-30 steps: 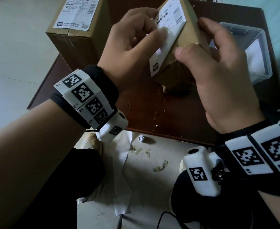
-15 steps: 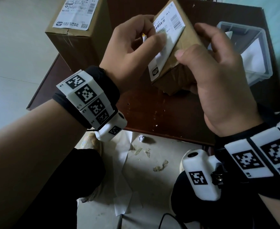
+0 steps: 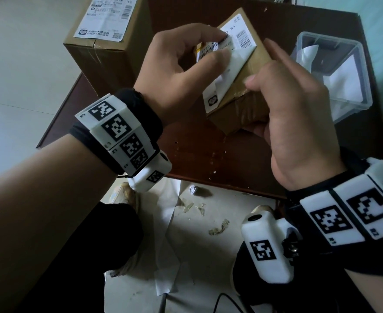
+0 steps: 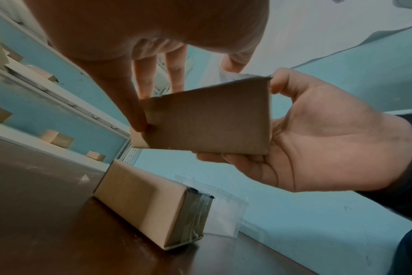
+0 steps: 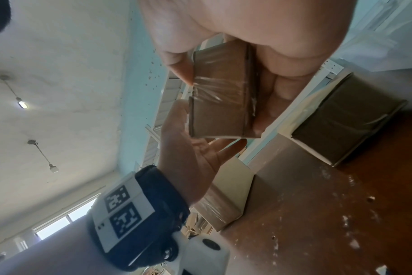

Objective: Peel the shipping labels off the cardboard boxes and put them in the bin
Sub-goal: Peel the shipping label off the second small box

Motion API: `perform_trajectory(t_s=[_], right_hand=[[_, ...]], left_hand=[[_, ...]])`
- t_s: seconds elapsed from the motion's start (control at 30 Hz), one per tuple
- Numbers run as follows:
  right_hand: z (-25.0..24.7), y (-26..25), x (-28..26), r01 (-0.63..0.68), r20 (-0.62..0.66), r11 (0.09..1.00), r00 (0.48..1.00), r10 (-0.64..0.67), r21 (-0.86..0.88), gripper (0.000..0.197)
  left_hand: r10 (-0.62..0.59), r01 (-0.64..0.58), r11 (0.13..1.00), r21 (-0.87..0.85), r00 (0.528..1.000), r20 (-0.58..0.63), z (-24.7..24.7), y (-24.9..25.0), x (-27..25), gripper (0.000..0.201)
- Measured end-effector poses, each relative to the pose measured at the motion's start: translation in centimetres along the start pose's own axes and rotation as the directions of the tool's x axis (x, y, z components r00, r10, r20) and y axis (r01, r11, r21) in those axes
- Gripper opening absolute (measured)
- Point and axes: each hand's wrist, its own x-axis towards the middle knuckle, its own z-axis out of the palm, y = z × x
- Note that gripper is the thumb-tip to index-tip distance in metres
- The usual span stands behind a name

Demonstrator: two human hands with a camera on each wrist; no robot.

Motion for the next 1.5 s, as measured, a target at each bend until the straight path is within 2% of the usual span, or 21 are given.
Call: perform_trajectory(t_s=[0.17, 0.43, 0.97, 1.5], right_hand=[[-0.2, 0.0, 0.0, -0.024, 0.018, 1.0, 1.0, 0.024, -0.007, 0.027], [-0.4, 0.4, 0.4, -0.048, 0.013, 0.999, 0.999, 0.048, 0.0, 0.034], [-0.7, 0.9, 0.4, 0.103, 0.086, 0.99, 0.992, -0.094, -0.1, 0.034], [-0.7, 1.1, 0.4, 0.119, 0.099, 0.987, 0.989, -0.109, -0.11, 0.031]], left_hand=[[-0.007, 0.007, 1.0, 0.028, 1.0, -0.007, -0.1, -0.2, -0.2, 0.042], [-0.024, 0.024, 0.999, 0.048, 1.0, -0.015, 0.1, -0.3, -0.3, 0.037], [-0.022, 0.023, 0.998, 0.057, 0.999, -0.024, -0.3, -0.2, -0.2, 0.036], [-0.014, 0.015, 0.998, 0.061, 1.0, -0.026, -0.3, -0.3, -0.2, 0.032]])
